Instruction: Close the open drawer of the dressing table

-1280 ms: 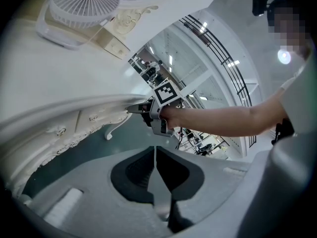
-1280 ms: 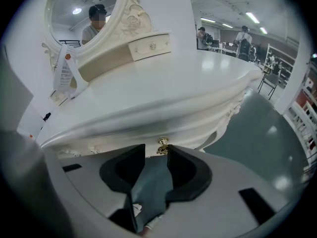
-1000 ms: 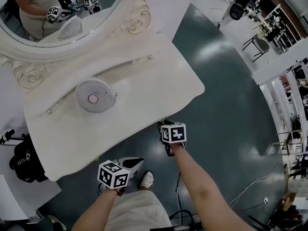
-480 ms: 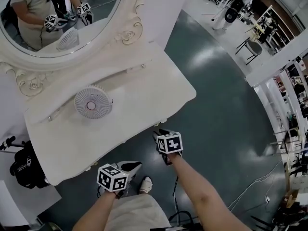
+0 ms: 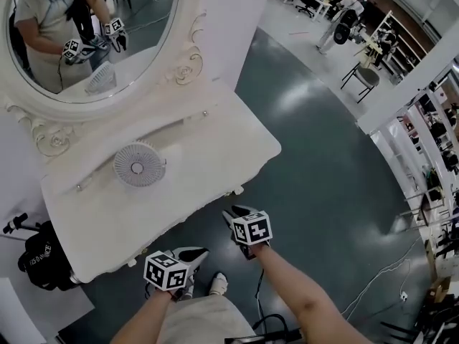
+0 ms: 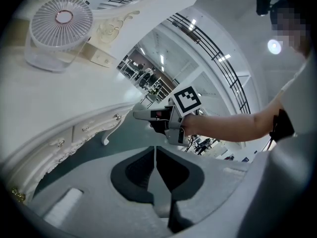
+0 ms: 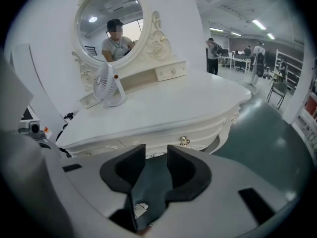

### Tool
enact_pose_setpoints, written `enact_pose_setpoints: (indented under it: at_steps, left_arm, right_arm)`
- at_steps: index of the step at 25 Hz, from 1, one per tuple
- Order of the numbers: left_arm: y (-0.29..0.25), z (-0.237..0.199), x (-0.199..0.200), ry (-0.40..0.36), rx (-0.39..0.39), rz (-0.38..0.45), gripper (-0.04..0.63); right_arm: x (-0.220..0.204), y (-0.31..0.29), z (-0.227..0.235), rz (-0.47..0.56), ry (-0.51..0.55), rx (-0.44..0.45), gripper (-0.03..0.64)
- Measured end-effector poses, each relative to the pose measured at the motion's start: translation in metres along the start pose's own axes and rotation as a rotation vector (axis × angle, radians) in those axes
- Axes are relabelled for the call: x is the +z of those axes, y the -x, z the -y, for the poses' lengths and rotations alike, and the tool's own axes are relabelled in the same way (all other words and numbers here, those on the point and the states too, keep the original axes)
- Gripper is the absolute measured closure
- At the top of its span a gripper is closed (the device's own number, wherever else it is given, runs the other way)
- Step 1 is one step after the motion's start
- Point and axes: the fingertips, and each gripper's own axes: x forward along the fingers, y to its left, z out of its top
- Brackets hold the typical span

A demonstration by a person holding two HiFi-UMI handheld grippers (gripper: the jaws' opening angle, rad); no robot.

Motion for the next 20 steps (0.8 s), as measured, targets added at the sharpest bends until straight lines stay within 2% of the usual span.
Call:
enact_pose_setpoints:
  at_steps: [14,20]
  left_arm:
    - [0.027,0.019,0.004,-0.033,0.001,0.027,0.584]
    - [0.035,0.037,0.011,-0.065,-0.023,0.036,0.585]
  right_arm:
    - [-0.011,0.060,-0.045,0.077,0.002,0.048,0.479]
    - [-0.016,0.087,-0.054,0.123,-0.032,0.058,0.493]
